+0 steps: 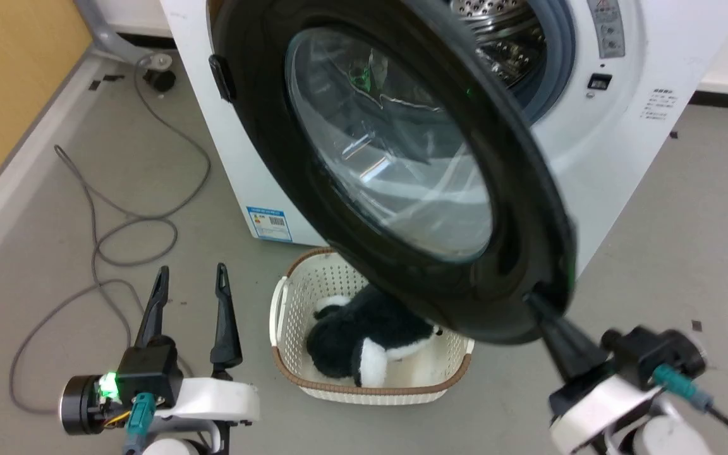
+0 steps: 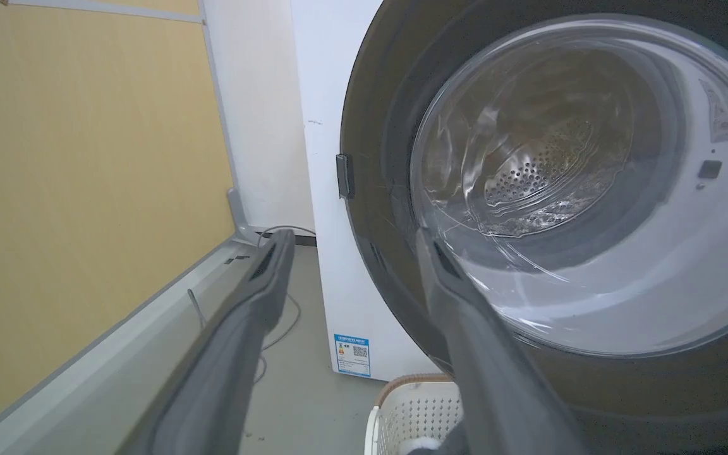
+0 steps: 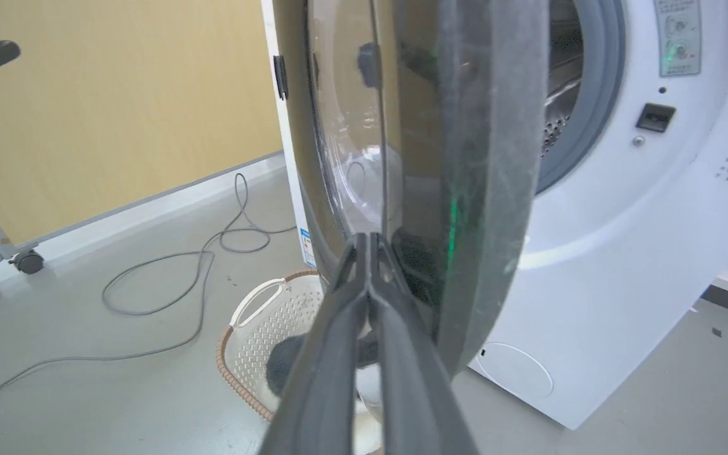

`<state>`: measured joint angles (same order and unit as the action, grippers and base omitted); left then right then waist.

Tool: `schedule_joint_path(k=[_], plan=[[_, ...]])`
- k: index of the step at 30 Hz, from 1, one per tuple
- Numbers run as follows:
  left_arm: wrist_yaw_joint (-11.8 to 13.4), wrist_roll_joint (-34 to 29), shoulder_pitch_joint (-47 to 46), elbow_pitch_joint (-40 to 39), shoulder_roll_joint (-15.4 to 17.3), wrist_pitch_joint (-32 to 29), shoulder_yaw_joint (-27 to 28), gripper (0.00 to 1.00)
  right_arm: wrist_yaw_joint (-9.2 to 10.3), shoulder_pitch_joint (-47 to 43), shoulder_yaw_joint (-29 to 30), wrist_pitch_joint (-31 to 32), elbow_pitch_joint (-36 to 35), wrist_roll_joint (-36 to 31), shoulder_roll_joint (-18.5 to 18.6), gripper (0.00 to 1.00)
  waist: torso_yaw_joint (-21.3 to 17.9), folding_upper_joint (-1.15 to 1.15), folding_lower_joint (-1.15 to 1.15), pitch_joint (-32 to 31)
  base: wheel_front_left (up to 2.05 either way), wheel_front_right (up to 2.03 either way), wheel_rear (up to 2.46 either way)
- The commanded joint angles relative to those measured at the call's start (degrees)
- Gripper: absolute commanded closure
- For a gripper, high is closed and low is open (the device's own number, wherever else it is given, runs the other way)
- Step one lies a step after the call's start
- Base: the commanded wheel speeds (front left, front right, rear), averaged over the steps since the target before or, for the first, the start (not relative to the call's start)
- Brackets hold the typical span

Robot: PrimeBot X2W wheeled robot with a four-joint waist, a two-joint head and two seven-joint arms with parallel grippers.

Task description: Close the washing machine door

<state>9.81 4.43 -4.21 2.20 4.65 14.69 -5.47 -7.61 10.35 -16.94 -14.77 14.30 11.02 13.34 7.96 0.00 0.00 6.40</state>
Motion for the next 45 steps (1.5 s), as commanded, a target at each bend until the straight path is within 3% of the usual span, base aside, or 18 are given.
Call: schedule_joint_path(k=[1, 17, 29, 39, 45], plan=[[-0.3, -0.3, -1.0, -0.1, -0.1, 0.3, -0.1, 0.0, 0.12, 1.7, 1.1, -0.2, 0.7, -0.5, 0.1, 1.0, 0.2, 0.0, 0.0, 0.6, 0.0, 0.0, 0.0], [-0.4, -0.2, -6.6, -1.6, -1.6, 0.3, -1.4, 0.0, 0.12, 23.5, 13.2, -0.2, 14.1, 0.3, 4.8, 1.0, 3.1, 0.0, 0.0, 11.1, 0.0, 0.0, 0.0], [1.3, 1.7, -9.8, -2.0, -1.8, 0.3, -3.8, 0.0, 0.12, 38.2, 15.2, -0.2, 24.1, 0.6, 9.4, 1.0, 5.4, 0.0, 0.0, 16.2, 0.0, 0.0, 0.0], [2.3, 2.1, -10.5, -1.9, -1.8, 0.3, -4.4, 0.0, 0.12, 42.9, 13.6, -0.2, 29.7, -1.5, 10.5, 1.0, 5.6, 0.0, 0.0, 16.6, 0.0, 0.0, 0.0], [2.4, 1.9, -9.6, -1.3, -1.8, 0.3, -3.9, 0.0, 0.12, 40.1, 14.0, -0.2, 28.1, -1.3, 9.5, 1.0, 4.8, 0.0, 0.0, 14.5, 0.0, 0.0, 0.0]])
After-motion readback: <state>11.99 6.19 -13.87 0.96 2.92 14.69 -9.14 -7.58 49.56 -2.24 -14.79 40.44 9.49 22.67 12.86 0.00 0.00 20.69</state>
